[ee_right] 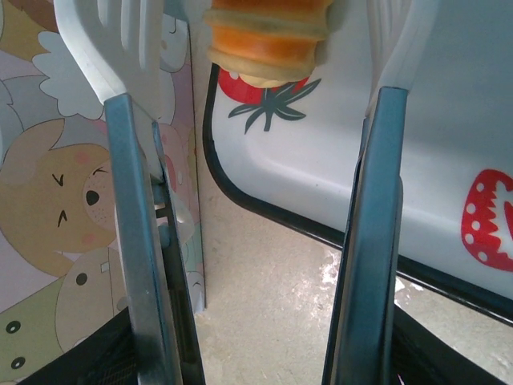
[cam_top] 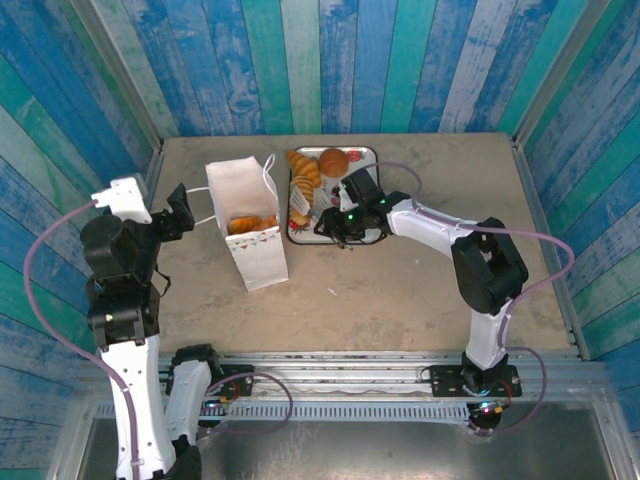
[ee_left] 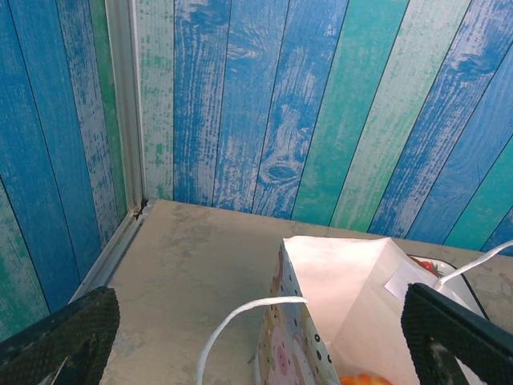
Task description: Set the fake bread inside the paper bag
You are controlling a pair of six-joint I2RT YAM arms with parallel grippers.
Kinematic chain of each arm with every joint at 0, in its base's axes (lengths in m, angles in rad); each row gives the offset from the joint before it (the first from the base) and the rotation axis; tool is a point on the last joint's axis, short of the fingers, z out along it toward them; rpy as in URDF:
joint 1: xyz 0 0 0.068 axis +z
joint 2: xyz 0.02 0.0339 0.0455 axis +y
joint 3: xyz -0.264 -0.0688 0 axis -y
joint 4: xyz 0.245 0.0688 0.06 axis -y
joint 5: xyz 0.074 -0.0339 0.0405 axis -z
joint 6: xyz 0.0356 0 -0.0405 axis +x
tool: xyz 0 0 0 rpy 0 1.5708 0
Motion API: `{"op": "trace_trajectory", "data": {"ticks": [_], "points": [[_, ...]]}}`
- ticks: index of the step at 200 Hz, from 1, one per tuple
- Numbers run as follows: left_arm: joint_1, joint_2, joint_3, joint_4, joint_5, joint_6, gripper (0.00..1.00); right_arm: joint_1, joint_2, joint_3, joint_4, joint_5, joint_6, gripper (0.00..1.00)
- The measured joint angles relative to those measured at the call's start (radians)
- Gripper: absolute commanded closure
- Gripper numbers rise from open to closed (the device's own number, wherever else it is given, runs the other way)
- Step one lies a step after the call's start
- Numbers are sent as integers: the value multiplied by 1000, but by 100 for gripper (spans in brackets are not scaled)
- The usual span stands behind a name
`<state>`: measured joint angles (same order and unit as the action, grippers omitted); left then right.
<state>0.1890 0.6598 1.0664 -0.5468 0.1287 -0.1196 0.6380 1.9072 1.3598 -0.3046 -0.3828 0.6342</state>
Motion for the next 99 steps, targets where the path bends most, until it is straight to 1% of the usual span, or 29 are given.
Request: {"op": "trace_trajectory", "data": {"ticks": [68, 99], "points": [[0, 8, 0, 0, 0, 0, 6, 0, 61, 58, -26, -8, -21, 42], [0, 8, 0, 0, 0, 0, 6, 4, 78, 89, -62, -2, -37, 47]]}}
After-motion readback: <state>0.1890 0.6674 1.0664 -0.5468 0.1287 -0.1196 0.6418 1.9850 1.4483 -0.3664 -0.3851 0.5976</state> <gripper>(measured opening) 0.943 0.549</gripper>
